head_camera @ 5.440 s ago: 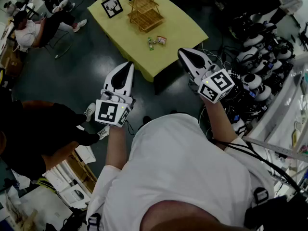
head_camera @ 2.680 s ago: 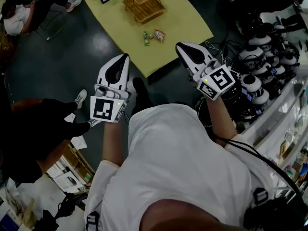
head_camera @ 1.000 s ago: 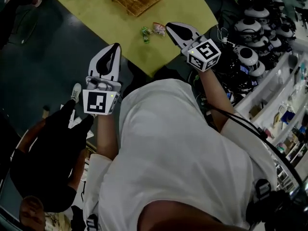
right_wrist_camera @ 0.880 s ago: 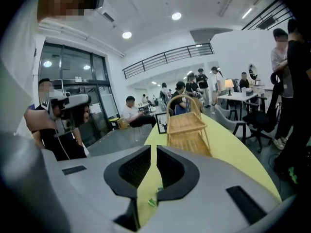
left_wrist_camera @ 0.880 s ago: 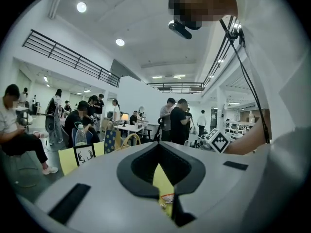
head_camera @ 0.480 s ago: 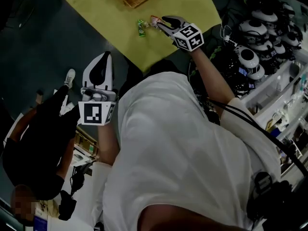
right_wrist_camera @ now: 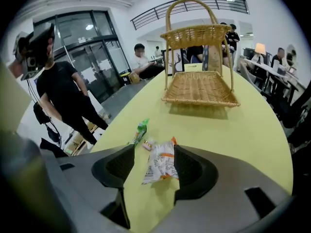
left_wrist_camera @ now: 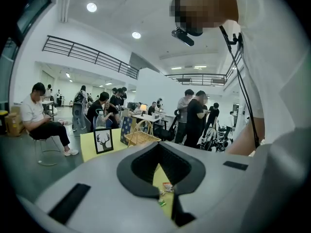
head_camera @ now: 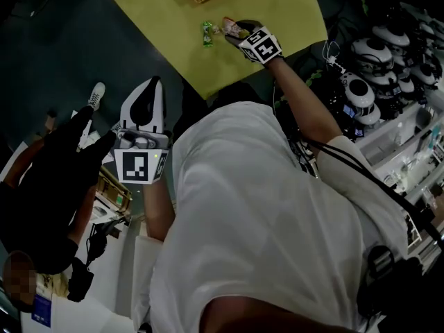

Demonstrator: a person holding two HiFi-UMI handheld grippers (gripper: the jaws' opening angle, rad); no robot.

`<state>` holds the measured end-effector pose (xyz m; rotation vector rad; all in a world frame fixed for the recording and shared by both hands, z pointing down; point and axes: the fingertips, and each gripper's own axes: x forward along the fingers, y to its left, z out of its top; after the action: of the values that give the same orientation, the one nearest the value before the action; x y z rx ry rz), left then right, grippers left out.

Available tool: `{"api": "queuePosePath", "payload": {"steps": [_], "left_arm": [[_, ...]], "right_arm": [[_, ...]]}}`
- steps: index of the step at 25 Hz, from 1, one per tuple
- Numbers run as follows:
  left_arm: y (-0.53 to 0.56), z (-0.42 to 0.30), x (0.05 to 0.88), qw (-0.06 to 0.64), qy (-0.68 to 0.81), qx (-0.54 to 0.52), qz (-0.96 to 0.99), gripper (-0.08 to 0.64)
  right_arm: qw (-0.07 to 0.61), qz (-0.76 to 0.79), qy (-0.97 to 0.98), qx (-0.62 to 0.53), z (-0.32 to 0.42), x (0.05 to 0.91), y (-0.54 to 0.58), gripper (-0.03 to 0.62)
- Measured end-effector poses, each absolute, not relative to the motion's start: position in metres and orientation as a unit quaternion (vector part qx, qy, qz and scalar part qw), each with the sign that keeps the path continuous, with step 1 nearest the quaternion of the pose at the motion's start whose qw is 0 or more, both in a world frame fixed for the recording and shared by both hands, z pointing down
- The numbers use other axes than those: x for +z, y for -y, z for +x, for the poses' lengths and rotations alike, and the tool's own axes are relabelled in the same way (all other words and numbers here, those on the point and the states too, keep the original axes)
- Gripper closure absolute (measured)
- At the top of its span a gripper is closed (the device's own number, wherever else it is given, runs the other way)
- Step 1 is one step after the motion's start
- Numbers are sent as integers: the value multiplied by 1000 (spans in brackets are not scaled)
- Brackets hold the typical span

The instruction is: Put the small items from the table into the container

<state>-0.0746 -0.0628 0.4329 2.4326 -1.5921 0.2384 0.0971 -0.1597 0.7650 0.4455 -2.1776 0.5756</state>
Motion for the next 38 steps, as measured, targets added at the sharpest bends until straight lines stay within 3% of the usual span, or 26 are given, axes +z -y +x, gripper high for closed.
{"api": "queuePosePath", "payload": {"steps": [8, 11, 25, 38], "left_arm": [[38, -83, 431, 123, 571, 85, 807, 552], [36, -84, 433, 123, 577, 83, 803, 552], [62, -64, 440, 93, 548, 61, 829, 552], [58, -97, 395, 54, 524, 42, 849, 552]], "right_arm": [[489, 167, 838, 176, 98, 792, 149, 319], [496, 186, 832, 166, 104, 789, 158, 447], [444, 208, 858, 154, 117, 725, 186, 465], [378, 238, 887, 114, 68, 594, 216, 466]]}}
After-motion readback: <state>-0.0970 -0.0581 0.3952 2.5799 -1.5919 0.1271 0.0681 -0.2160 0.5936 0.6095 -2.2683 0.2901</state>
